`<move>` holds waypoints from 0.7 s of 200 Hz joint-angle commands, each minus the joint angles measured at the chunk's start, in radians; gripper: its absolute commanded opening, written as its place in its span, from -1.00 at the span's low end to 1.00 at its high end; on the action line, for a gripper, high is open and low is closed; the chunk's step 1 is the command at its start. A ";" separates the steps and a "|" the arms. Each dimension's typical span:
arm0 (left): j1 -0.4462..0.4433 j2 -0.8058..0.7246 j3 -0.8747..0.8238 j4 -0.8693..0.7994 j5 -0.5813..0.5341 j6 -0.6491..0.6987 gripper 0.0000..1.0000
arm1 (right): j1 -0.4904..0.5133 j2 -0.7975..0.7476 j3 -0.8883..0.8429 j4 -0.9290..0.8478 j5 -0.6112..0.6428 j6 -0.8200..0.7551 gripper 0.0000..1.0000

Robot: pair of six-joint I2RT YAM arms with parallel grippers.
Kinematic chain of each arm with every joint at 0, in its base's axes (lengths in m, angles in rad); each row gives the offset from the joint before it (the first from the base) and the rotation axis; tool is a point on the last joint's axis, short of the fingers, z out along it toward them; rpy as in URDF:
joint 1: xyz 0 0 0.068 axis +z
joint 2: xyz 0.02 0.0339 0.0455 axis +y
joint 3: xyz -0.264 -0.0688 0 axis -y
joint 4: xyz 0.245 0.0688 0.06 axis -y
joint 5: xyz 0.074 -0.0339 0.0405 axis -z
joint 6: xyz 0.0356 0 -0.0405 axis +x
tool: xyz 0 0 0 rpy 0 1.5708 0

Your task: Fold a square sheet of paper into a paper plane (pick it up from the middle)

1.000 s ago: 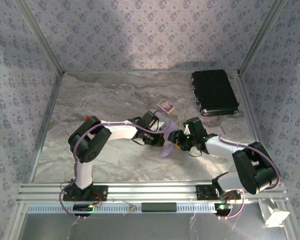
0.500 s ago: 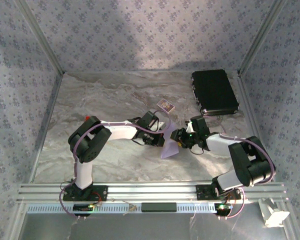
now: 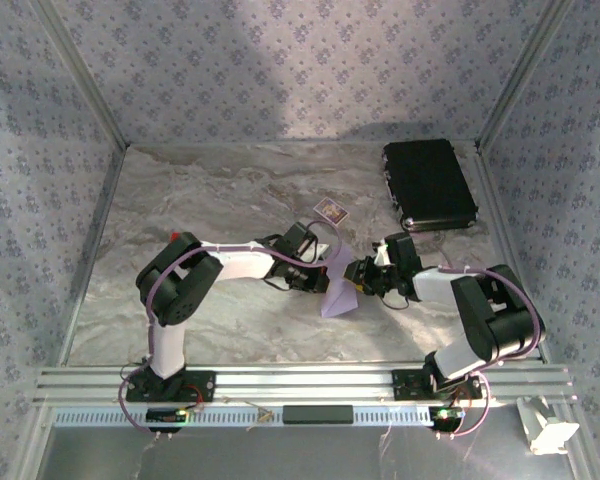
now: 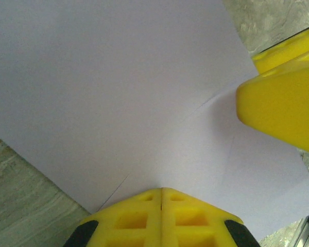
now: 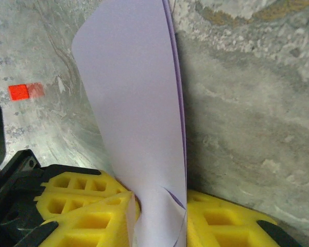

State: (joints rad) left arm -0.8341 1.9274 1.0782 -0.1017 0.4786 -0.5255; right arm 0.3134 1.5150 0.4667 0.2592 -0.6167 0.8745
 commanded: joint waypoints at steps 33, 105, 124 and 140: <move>-0.012 -0.017 -0.030 -0.035 -0.012 -0.009 -0.90 | -0.017 0.037 -0.019 0.044 -0.026 -0.031 -0.65; -0.022 -0.197 -0.104 -0.004 -0.125 -0.005 -0.41 | -0.031 -0.039 -0.008 -0.002 -0.012 -0.092 -0.89; -0.022 -0.258 -0.127 0.007 -0.181 -0.008 -0.36 | -0.023 -0.090 0.005 -0.073 0.029 -0.122 -0.90; -0.022 -0.300 -0.141 0.017 -0.227 -0.014 -0.31 | -0.019 -0.135 0.010 -0.119 0.057 -0.144 -0.90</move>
State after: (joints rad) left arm -0.8536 1.7027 0.9562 -0.1062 0.3454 -0.5365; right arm 0.2867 1.4452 0.4553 0.2394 -0.6090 0.7937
